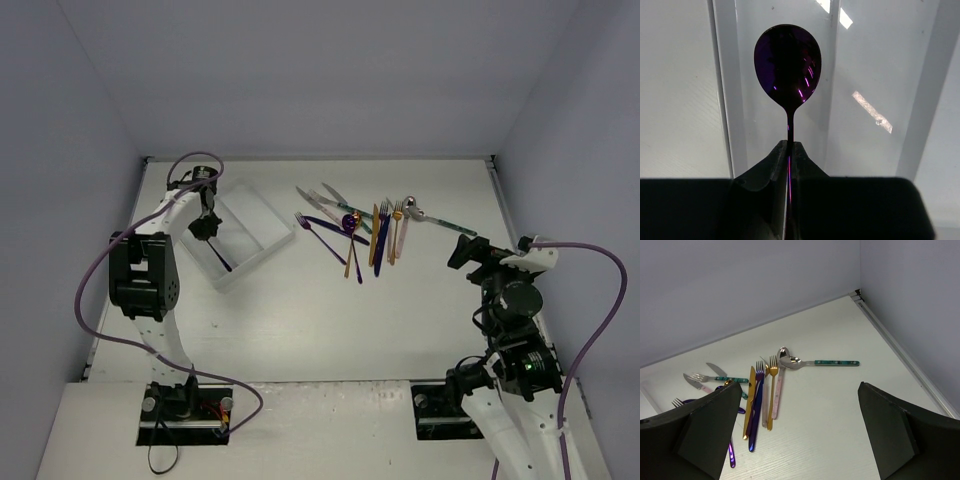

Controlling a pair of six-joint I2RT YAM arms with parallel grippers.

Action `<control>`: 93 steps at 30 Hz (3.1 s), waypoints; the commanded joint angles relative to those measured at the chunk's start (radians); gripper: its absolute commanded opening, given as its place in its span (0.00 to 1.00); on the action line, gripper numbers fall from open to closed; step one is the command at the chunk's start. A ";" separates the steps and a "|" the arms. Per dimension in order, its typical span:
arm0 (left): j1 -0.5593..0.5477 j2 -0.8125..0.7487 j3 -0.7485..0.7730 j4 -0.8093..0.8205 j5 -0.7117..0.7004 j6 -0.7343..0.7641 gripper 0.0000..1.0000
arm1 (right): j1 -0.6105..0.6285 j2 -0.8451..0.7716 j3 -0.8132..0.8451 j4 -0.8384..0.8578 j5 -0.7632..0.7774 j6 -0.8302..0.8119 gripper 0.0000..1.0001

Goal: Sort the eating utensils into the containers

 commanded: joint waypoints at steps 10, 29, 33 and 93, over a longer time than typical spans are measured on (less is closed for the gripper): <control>0.039 0.016 0.014 0.021 -0.027 0.049 0.01 | 0.014 0.010 -0.001 0.085 0.026 -0.010 1.00; -0.077 -0.227 -0.015 0.074 0.042 0.094 0.69 | 0.014 0.019 -0.001 0.085 0.014 -0.011 1.00; -0.191 -0.266 -0.017 0.079 0.028 0.064 0.71 | 0.014 0.027 0.000 0.085 0.008 -0.010 1.00; -0.690 0.467 0.522 0.101 -0.011 -0.099 0.11 | 0.034 0.004 -0.018 0.094 -0.021 -0.010 1.00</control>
